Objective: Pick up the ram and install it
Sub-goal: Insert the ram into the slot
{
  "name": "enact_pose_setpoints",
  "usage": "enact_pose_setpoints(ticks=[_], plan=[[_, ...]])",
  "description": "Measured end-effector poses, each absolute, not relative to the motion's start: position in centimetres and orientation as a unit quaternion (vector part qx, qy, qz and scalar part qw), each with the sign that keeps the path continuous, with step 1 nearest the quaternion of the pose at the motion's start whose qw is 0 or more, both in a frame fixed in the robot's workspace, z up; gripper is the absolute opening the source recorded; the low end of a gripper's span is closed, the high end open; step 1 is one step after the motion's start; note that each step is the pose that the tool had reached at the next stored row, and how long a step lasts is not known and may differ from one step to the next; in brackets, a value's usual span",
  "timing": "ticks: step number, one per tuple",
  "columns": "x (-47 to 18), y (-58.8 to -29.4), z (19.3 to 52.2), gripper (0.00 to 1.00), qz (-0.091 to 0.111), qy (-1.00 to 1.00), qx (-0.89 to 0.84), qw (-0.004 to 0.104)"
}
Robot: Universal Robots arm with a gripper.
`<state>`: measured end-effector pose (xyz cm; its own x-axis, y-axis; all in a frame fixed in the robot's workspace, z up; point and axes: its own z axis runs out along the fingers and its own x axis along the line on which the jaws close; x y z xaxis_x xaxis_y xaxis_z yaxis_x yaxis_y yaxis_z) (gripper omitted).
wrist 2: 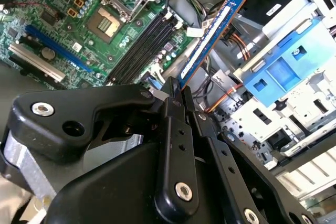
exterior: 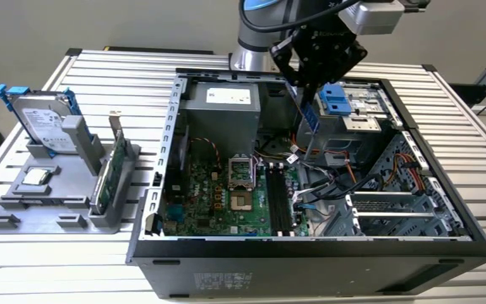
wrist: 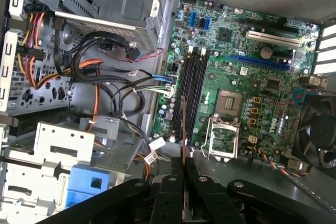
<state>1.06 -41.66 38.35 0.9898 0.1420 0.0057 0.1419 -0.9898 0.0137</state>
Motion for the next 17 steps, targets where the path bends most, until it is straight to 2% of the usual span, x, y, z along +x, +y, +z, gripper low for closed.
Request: enact_pose_setpoints(ticks=[17], plan=[[1.08,-41.66,38.1,0.0,0.003,-0.023,1.0,0.007]])
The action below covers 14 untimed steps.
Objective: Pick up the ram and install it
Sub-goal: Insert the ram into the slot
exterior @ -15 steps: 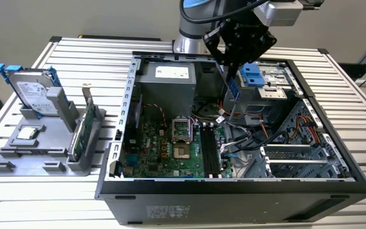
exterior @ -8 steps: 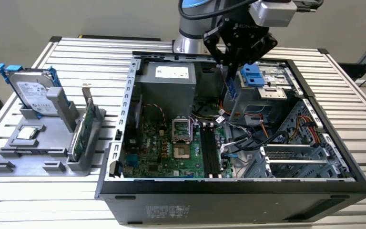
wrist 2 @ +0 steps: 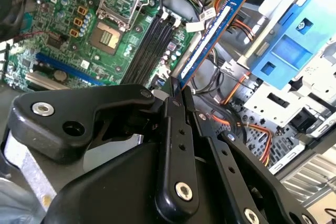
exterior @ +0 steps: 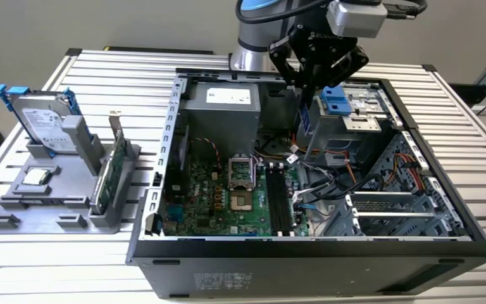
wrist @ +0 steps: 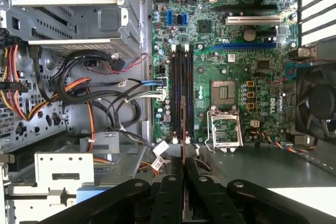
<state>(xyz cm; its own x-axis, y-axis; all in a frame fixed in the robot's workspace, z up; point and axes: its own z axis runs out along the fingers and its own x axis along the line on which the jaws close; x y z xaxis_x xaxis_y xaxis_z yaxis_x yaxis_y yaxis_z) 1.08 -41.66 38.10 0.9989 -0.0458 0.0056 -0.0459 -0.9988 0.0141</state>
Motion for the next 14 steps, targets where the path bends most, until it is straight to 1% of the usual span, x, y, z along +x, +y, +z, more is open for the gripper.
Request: enact_pose_setpoints(ticks=[14], plan=[[1.09,-41.7,37.15,0.0,0.003,-0.023,1.0,0.007]])
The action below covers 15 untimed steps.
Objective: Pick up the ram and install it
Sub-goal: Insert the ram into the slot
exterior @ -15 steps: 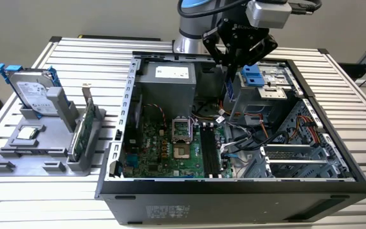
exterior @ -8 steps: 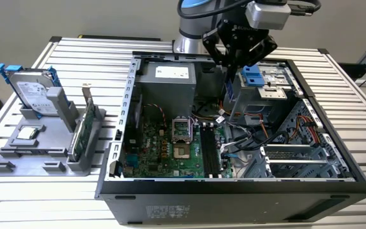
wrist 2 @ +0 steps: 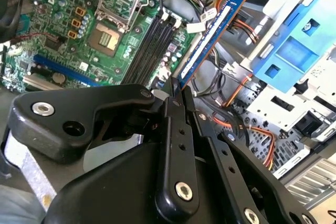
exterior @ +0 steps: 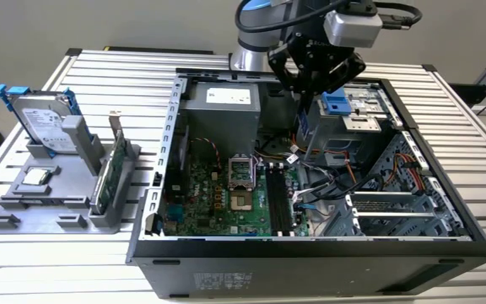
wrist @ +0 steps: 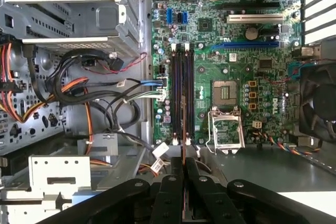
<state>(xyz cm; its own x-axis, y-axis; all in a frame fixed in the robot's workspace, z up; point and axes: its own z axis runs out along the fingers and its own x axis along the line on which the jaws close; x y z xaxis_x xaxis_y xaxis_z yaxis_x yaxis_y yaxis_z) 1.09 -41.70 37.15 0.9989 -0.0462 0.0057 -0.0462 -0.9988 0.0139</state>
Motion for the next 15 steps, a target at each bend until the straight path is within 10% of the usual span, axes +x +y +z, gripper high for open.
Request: enact_pose_setpoints(ticks=[15], plan=[[1.1,-41.8,36.0,0.0,0.003,-0.023,1.0,0.007]])
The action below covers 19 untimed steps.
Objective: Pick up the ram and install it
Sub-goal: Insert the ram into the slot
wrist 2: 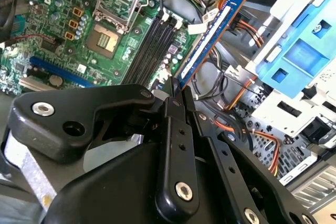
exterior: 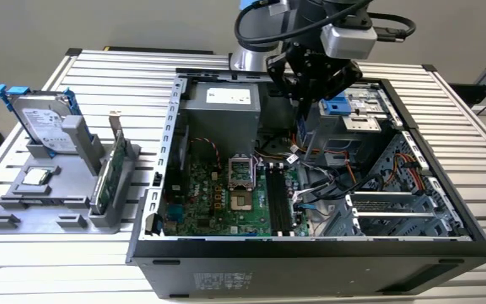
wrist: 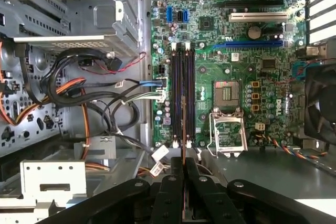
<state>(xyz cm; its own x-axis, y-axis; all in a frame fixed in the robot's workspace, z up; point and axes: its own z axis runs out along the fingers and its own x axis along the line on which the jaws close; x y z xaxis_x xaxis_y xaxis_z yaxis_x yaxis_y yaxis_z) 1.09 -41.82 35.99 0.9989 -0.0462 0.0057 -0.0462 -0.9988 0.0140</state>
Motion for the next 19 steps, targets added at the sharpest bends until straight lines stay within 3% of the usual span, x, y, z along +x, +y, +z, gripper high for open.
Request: enact_pose_setpoints(ticks=[19], plan=[[1.1,-42.0,34.0,0.0,0.003,-0.023,1.0,0.007]])
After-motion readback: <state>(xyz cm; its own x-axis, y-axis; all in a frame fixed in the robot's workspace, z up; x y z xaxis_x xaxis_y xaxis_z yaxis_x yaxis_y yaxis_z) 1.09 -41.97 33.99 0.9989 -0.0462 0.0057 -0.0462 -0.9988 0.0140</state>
